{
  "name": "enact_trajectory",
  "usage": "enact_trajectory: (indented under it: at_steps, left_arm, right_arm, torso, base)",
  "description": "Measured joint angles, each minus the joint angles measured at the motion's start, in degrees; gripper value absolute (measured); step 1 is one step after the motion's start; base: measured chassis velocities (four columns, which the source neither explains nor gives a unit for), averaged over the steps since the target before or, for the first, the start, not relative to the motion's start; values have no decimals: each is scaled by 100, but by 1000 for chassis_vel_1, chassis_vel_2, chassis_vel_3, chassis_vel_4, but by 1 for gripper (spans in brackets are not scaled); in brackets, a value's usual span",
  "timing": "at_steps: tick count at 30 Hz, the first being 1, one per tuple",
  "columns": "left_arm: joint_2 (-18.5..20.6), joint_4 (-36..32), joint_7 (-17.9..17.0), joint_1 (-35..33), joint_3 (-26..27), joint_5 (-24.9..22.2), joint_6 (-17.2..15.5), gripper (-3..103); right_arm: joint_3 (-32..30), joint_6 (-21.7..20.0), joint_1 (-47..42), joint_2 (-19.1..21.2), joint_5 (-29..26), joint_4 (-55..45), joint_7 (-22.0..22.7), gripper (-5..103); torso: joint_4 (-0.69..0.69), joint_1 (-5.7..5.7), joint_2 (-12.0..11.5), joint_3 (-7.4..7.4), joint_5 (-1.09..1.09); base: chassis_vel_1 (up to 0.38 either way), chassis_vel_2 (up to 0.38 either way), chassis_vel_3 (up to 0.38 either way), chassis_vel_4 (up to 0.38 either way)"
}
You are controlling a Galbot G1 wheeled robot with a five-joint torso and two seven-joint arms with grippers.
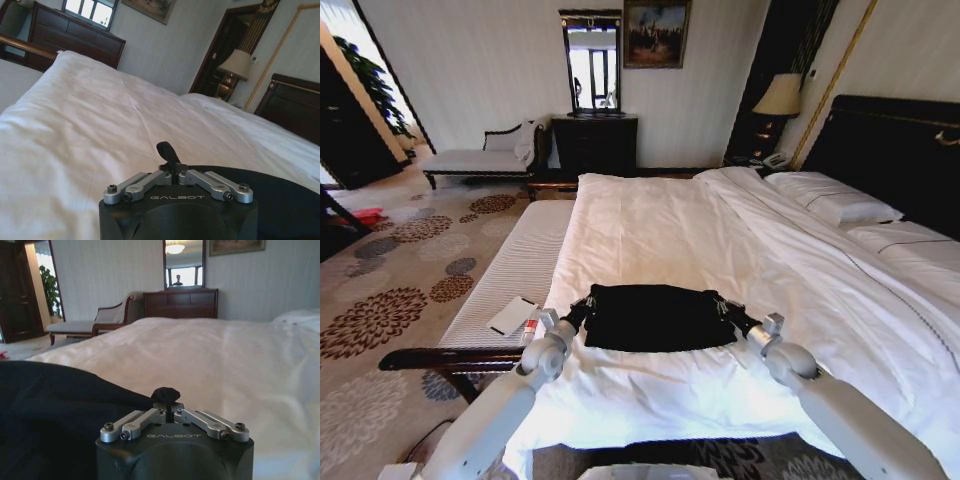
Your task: Fold the clothes on the bed.
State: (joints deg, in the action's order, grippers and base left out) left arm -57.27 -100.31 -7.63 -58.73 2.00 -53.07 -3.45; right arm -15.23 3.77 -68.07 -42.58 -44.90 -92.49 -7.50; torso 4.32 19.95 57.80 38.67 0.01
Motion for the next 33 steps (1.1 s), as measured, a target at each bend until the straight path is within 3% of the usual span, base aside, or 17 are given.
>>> enact_trajectory:
  at_steps: [16,24,33]
  left_arm:
    - [211,-189,0,-413,71,195,87,1]
    - [535,-469,2,-484,89,143,99,1]
    - [552,-238,41,-518,38,207,126,1]
  right_arm:
    - [-290,57,-538,-40,88,-134,-30,2]
    - [-363,17,-683,88,50,-402,-4,2]
    - [-327,52,-836,-44,270,-248,-45,2]
  torso:
    - [-1,1,0,0,-1]
    - [-1,1,-1,1,-1]
    - [-1,1,-1,1,-1]
  base:
    - [0,0,0,0]
    - [0,0,0,0]
    - [0,0,0,0]
